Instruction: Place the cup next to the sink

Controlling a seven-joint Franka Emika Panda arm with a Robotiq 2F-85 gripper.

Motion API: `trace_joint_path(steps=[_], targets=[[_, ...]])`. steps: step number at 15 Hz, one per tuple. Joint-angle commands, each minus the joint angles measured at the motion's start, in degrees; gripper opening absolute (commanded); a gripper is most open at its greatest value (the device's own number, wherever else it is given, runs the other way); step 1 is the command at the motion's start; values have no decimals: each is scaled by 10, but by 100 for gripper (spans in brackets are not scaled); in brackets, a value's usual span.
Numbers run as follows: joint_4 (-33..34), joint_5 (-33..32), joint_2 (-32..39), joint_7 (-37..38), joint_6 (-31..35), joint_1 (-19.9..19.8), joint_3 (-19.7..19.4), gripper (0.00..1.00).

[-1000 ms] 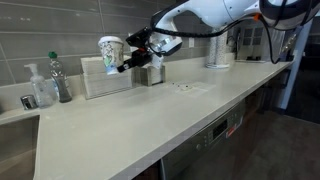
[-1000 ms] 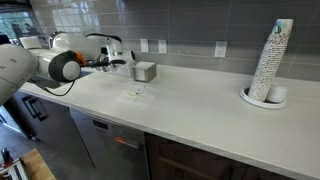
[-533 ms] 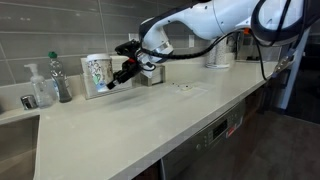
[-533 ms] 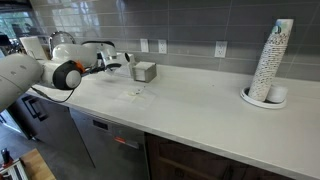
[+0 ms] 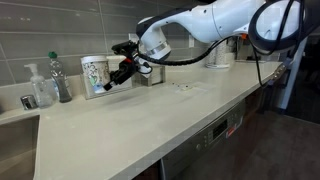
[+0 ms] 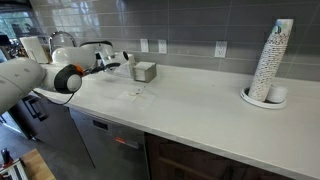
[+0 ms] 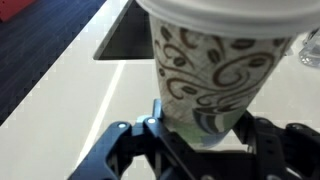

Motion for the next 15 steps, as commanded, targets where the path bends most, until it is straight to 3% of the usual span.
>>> trace_joint_path(steps=[1,9,15], targets=[[25,-35,10,9,-6,-2,33,41],[31,-48,19,18,1,17,74,41],[71,-45,56,64,3,41,57,41]])
